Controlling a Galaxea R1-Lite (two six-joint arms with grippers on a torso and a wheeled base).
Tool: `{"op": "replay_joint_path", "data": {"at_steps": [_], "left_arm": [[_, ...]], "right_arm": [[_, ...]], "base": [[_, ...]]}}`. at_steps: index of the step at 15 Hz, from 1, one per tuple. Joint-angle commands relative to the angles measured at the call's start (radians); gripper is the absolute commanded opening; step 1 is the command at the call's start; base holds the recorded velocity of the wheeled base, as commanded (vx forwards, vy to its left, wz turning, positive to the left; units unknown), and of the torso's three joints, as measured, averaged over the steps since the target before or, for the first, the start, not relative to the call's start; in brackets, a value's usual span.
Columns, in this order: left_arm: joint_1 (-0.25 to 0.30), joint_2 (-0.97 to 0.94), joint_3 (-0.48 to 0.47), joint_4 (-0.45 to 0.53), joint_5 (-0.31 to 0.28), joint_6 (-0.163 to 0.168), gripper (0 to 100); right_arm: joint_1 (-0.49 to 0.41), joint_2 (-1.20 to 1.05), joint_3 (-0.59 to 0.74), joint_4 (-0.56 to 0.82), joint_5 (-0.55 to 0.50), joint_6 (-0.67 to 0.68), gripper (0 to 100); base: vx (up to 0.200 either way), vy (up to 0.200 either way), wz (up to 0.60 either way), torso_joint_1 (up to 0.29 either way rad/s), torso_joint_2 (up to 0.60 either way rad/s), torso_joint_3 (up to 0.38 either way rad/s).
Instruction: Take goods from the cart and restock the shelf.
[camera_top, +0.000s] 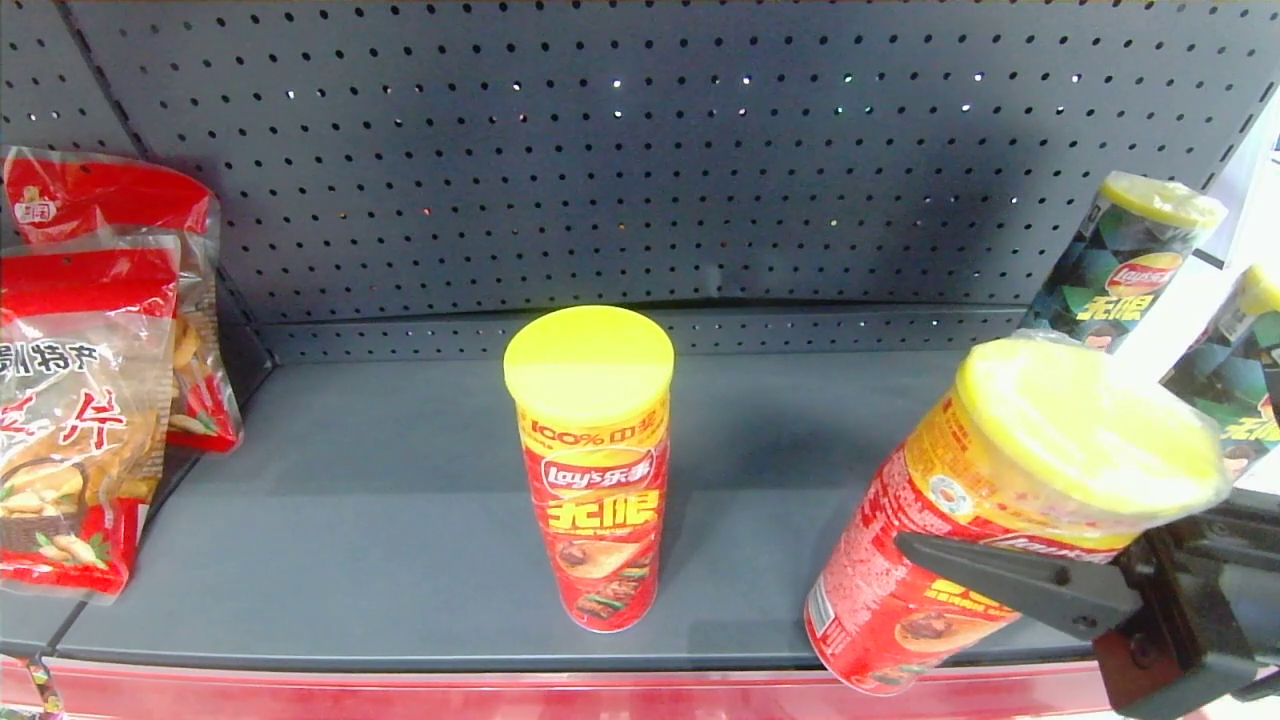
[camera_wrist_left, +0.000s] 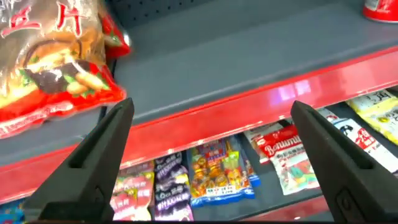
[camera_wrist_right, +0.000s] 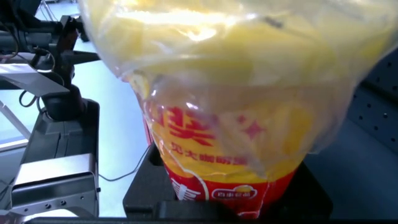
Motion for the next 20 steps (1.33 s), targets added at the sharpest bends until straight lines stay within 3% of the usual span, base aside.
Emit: {"op": "replay_joint_path", "data": {"at_steps": [1, 2, 3, 4, 7, 8, 9, 10, 12, 20], "left_arm": [[0.0, 0.001, 0.001, 0.004, 0.033, -0.024, 100], [0.0, 0.001, 0.0, 0.006, 0.087, -0.062, 100], [0.0, 0.001, 0.0, 0.007, 0.102, -0.076, 100], [0.0, 0.001, 0.0, 0.01, 0.105, -0.129, 100], [0.0, 0.001, 0.001, 0.033, 0.105, -0.16, 100], [0.0, 0.001, 0.001, 0.053, 0.12, -0.252, 100], [0.0, 0.001, 0.001, 0.05, 0.136, -0.218, 100], [0.0, 0.001, 0.001, 0.052, 0.154, -0.215, 100], [0.0, 0.001, 0.001, 0.052, 0.156, -0.231, 100], [0.0, 0.001, 0.001, 0.052, 0.156, -0.225, 100]], "right_arm": [[0.0, -0.014, 0.008, -0.001, 0.002, -0.001, 0], [0.0, -0.016, 0.008, -0.001, 0.002, -0.001, 0], [0.0, -0.016, 0.008, -0.001, 0.002, -0.001, 0], [0.0, -0.014, 0.008, -0.001, 0.002, -0.001, 0], [0.0, -0.005, 0.007, -0.002, 0.002, -0.001, 0], [0.0, -0.004, 0.008, -0.002, 0.002, -0.001, 0], [0.0, -0.004, 0.013, -0.002, 0.002, -0.001, 0], [0.0, -0.007, 0.017, -0.004, 0.002, -0.001, 0], [0.0, -0.008, 0.033, -0.01, 0.002, -0.001, 0], [-0.006, -0.001, -0.001, -0.001, -0.015, 0.001, 0]], "base": [[0.0, 0.0, 0.0, 0.0, 0.0, 0.0], [0.0, 0.0, 0.0, 0.0, 0.0, 0.0], [0.0, 0.0, 0.0, 0.0, 0.0, 0.0], [0.0, 0.0, 0.0, 0.0, 0.0, 0.0], [0.0, 0.0, 0.0, 0.0, 0.0, 0.0], [0.0, 0.0, 0.0, 0.0, 0.0, 0.0], [0.0, 0.0, 0.0, 0.0, 0.0, 0.0], [0.0, 0.0, 0.0, 0.0, 0.0, 0.0], [0.0, 0.0, 0.0, 0.0, 0.0, 0.0], [0.0, 0.0, 0.0, 0.0, 0.0, 0.0]]}}
